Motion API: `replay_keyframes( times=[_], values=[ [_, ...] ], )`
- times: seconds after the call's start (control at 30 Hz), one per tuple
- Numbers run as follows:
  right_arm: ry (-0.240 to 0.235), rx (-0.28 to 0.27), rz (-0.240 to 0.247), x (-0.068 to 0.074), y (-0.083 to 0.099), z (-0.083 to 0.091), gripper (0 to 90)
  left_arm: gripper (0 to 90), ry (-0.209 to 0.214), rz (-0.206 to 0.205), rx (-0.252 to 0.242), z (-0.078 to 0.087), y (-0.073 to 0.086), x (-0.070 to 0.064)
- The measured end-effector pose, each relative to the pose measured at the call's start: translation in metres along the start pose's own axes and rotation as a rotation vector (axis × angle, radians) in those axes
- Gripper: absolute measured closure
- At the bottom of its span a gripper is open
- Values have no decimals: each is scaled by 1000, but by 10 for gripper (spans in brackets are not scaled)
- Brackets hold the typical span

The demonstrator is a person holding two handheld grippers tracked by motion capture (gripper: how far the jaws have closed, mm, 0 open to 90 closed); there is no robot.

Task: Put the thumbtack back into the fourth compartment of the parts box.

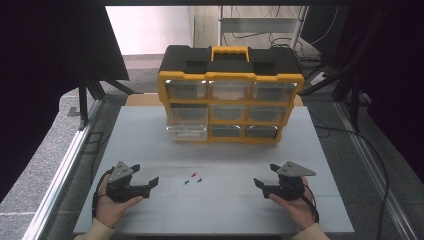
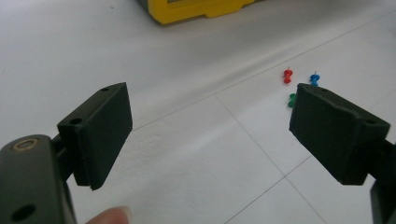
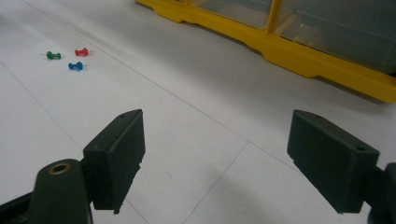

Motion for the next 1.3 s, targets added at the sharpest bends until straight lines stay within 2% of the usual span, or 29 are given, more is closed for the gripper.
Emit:
replay_keyframes(
  times=[0.17,0.4,0.7,0.8,0.87,0.9,0.97,1.07,1.27,1.3],
  values=[
    [8,3,-8,0,1,3,191,148,28,-14,15,-7,-6,-6],
    [16,8,-13,-2,3,5,193,147,60,-53,75,-14,-8,-18],
    [12,21,-9,-2,5,3,194,161,68,-113,142,-22,-15,-33],
    [12,24,-9,-3,6,3,194,164,77,-151,214,-31,-14,-42],
    [13,26,-8,-3,6,2,195,171,77,-166,246,-35,-14,-45],
    [13,26,-8,-3,6,2,195,173,77,-166,246,-35,-14,-45],
    [8,26,-9,-2,5,1,195,180,76,-197,292,-42,-12,-51],
    [12,33,-8,-3,6,0,196,180,81,-221,338,-49,-11,-57],
    [8,36,-9,-3,7,0,196,205,71,-240,388,-57,-10,-63],
    [8,38,-10,-3,7,0,196,208,76,-248,419,-60,-10,-66]
  ],
)
Point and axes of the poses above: each handheld gripper's, and its own axes: z roughly backward along the jaws, y roughly out of its underside, x roughly to its left, the point moved 10 cm from there along -z, roughly forward along the jaws, and after that the axes turned 15 degrees about z, right-handed, at the moved point
